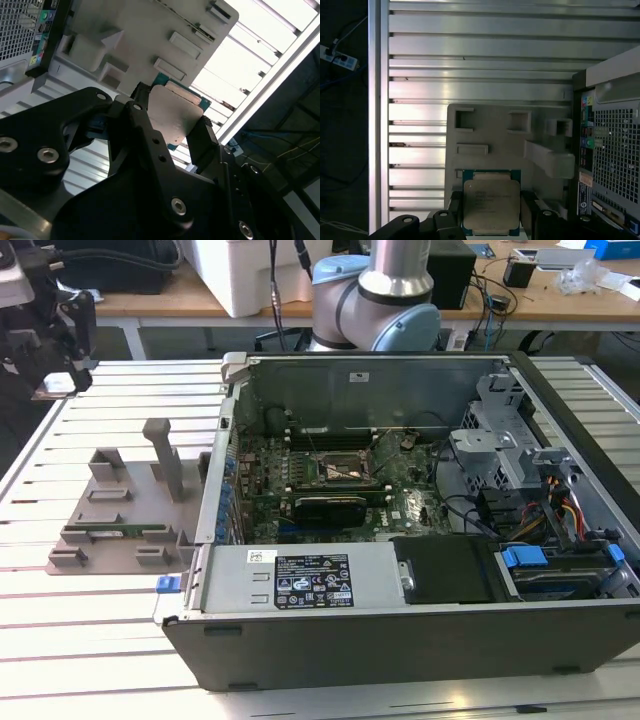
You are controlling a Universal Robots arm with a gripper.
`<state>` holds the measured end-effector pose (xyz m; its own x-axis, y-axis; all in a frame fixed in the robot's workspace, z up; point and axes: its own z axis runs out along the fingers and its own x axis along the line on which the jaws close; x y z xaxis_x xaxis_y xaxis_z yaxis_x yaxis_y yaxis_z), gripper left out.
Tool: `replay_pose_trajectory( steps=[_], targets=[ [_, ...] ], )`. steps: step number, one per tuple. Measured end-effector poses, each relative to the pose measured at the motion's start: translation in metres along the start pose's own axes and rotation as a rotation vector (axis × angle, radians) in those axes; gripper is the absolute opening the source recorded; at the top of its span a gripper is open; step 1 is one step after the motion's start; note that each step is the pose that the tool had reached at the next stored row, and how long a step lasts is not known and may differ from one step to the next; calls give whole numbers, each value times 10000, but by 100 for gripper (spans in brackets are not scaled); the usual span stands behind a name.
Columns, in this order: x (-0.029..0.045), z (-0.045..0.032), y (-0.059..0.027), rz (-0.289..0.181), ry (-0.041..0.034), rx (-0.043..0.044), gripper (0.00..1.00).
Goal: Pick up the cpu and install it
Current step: 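Pick up the cpu and move it towards the insertion slot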
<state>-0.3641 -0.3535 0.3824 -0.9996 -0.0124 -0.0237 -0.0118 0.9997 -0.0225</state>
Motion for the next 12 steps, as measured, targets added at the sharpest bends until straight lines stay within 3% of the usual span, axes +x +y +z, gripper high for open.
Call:
replay_pose_trajectory(
  steps=[2, 9, 12],
  targets=[
    [-104, 2, -2, 0, 2, 1, 55],
    [-350, 9, -4, 0, 0, 0, 55],
    [-506, 12, -6, -2, 1, 0, 55]
  ],
)
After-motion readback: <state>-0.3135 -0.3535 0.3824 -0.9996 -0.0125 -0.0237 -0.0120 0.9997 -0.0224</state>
